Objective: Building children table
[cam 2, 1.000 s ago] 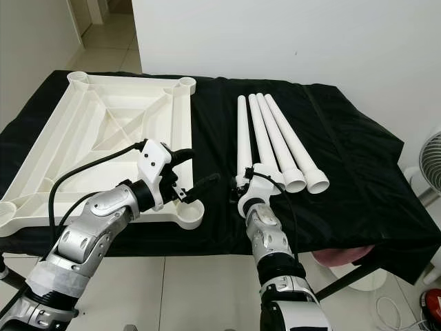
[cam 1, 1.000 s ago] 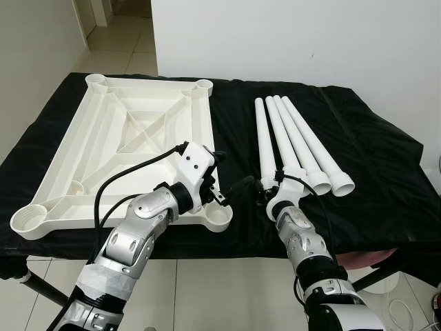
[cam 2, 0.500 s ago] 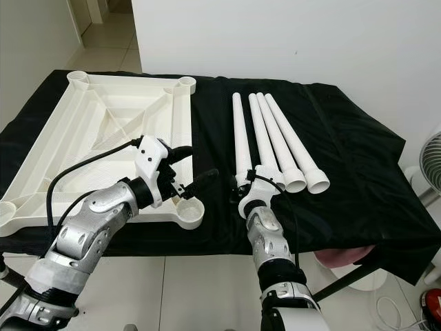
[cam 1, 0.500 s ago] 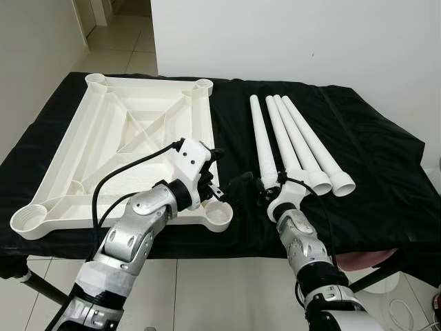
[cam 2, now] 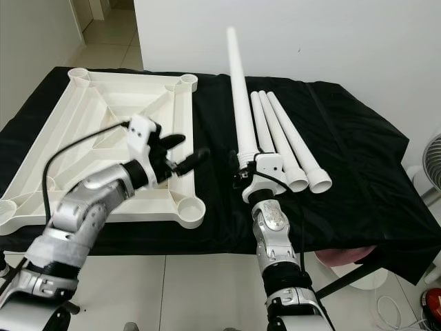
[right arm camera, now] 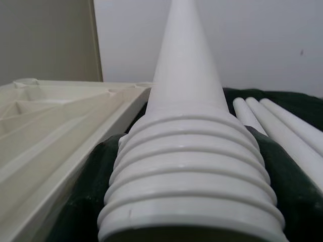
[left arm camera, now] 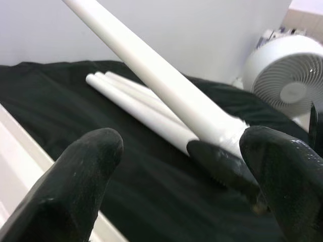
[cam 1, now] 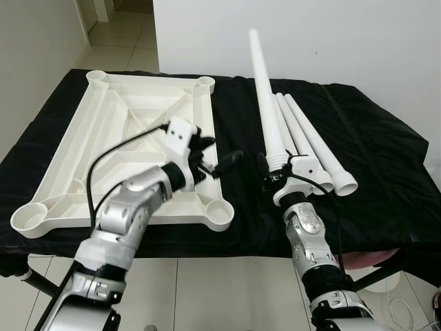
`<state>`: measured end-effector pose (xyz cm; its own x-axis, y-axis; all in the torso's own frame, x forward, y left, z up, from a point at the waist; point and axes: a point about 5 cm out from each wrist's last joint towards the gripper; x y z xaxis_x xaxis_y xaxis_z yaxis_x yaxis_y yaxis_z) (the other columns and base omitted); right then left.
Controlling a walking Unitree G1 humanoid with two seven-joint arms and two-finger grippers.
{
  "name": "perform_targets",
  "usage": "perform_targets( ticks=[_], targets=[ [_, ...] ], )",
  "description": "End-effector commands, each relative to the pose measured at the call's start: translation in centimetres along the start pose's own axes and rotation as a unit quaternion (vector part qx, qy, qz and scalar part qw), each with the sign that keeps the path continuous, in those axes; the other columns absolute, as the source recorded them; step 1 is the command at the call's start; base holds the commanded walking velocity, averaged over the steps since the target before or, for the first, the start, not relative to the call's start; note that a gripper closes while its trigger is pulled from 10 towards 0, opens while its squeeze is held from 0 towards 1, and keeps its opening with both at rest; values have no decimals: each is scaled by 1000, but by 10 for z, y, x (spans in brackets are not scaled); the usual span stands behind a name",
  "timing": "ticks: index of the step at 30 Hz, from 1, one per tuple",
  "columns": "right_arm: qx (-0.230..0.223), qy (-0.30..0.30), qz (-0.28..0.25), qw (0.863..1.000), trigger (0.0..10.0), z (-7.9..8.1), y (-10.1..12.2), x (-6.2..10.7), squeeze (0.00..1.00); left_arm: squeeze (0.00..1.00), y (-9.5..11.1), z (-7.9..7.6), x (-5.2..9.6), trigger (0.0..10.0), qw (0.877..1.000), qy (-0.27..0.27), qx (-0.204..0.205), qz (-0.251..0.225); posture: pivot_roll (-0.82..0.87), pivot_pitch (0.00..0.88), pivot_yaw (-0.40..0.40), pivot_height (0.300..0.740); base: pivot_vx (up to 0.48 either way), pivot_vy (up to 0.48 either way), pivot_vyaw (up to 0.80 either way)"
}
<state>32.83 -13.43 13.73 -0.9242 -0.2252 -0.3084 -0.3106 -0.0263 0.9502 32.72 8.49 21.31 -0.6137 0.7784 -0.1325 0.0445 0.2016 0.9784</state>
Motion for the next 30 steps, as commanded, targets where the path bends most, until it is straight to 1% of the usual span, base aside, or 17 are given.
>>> perform_targets(
  ticks=[1, 2, 3, 4, 6, 8, 10, 11, 13, 14, 15, 16, 17, 18, 20, 22, 30],
  targets=[
    [15, 19, -28, 999, 10000, 1, 7, 1, 0, 0, 5, 4, -2, 10000, 999, 4, 34, -4, -41, 0, -40, 740, 0, 0, 0],
    [27, 34, -38, 998, 10000, 3, 9, 1, 0, 0, 14, 8, -6, 10000, 998, 6, 66, -18, -41, 0, -38, 740, 0, 0, 0],
    [27, 34, -38, 998, 10000, 3, 9, 1, 0, 0, 14, 8, -6, 10000, 998, 6, 66, -18, -41, 0, -38, 740, 0, 0, 0],
    [32, 48, -44, 997, 10000, 6, 10, 2, 0, 0, 22, 10, -8, 10000, 996, 6, 87, -26, -41, 0, -38, 740, 0, 0, 0],
    [47, 72, -58, 995, 10000, 11, 13, 3, 0, 0, 30, 13, -14, 10000, 993, 4, 119, -25, -45, 0, -34, 740, 0, 0, 0],
    [52, 78, -63, 994, 10000, 13, 14, 3, 0, 0, 31, 14, -16, 10000, 992, 6, 128, -22, -45, 0, -34, 740, 0, 0, 0],
    [52, 78, -63, 994, 10000, 13, 14, 3, 0, 0, 31, 14, -16, 10000, 992, 6, 128, -22, -45, 0, -34, 740, 0, 0, 0],
    [60, 93, -70, 991, 10000, 16, 16, 3, 0, 0, 30, 16, -22, 10000, 990, 13, 139, -9, -48, 0, -31, 740, 0, 0, 0],
    [60, 93, -70, 991, 10000, 16, 16, 3, 0, 0, 30, 16, -22, 10000, 990, 13, 139, -9, -48, 0, -31, 740, 0, 0, 0],
    [68, 104, -73, 990, 10000, 19, 17, 2, 0, 0, 29, 13, -26, 10000, 989, 8, 150, 3, -52, 0, -30, 740, 0, 0, 0],
    [68, 104, -73, 990, 10000, 19, 17, 2, 0, 0, 29, 13, -26, 10000, 989, 8, 150, 3, -52, 0, -30, 740, 0, 0, 0],
    [73, 113, -78, 988, 10000, 21, 18, 2, 0, 0, 28, 10, -31, 10000, 987, 0, 158, 16, -58, 0, -29, 740, 0, 0, 0],
    [79, 119, -81, 986, 10000, 22, 19, 1, 0, 0, 28, 8, -35, 10000, 987, -5, 158, 25, -58, 0, -29, 740, 0, 0, 0],
    [79, 119, -81, 986, 10000, 22, 19, 1, 0, 0, 28, 8, -35, 10000, 987, -5, 158, 25, -58, 0, -29, 740, 0, 0, 0],
    [87, 128, -88, 984, 10000, 24, 21, 0, 0, 0, 27, 7, -40, 10000, 987, -7, 157, 36, -64, 0, -25, 740, 0, 0, 0],
    [97, 142, -96, 980, 10000, 28, 23, -2, 0, 0, 26, 5, -46, 10000, 985, -11, 165, 49, -70, 0, -21, 740, 0, 0, 0],
    [110, 161, -108, 975, 10000, 35, 26, -2, 0, 0, 25, 3, -54, 10000, 983, -16, 168, 68, -80, 0, -11, 740, 0, 0, 0]
  ],
)
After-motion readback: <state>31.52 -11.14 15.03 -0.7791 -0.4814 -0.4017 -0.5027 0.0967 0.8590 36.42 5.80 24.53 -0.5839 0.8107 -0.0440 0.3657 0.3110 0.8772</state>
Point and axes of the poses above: a point about 5 cm out from each wrist's last joint towards the gripper, its own x axis pointing back from the gripper into the wrist, its own y axis along the axis of the wrist's last joint, z = x × y, and after that the axes turned 2 degrees about x, right-handed
